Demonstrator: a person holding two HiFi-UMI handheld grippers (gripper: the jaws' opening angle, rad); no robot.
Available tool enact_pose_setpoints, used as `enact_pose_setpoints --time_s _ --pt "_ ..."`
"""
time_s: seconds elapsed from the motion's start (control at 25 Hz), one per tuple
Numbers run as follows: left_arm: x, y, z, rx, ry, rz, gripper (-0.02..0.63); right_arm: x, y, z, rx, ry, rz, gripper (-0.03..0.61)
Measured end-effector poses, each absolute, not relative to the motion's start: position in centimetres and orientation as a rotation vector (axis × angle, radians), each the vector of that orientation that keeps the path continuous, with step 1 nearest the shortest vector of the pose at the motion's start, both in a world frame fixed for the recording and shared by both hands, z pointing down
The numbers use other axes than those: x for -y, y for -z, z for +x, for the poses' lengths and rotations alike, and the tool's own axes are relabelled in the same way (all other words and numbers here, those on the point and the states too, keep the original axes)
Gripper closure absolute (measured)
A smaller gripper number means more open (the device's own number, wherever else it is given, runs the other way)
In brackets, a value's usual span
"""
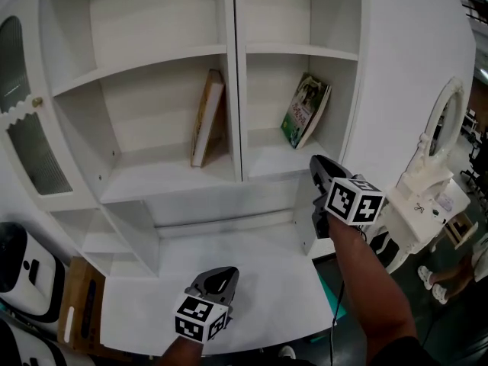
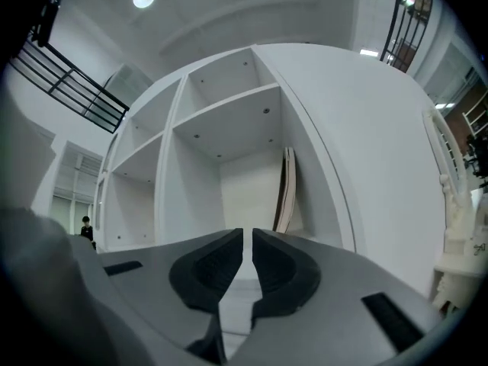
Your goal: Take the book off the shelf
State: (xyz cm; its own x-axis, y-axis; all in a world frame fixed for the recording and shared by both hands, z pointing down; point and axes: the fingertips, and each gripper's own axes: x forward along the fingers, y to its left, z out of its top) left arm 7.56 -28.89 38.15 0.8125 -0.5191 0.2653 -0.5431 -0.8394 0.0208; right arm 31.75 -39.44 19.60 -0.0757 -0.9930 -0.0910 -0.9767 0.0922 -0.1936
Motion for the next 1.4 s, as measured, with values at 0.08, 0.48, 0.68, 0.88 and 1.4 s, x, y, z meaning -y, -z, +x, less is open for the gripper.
enact_pose_setpoints --time_s 0.08,0.48,0.68,0.88,1.4 --pt "28.9 -38.7 7.5 0.857 -0.394 2.885 0.603 41.1 -18.3 32.9 -2.130 0.143 -2.002 0.551" --pt "28.8 -39.9 6.4 0.874 -0.408 2.852 0.603 48.7 -17.5 36.9 -2.020 0.383 -2.132 0.389" --pt "28.5 -40.5 5.9 0.907 -0.470 2.869 0.603 50.7 -17.2 37.5 -1.960 0.451 -2.161 0.349" --pt "28.2 -41.1 5.1 0.914 -0.499 2.861 0.603 52.8 -17.5 38.3 -1.889 0.521 -2.195 0.342" --pt "28.6 -41.5 1.4 1.034 -0.468 2.776 0.603 56.3 -15.5 39.6 -1.832 0.288 -2.222 0.355"
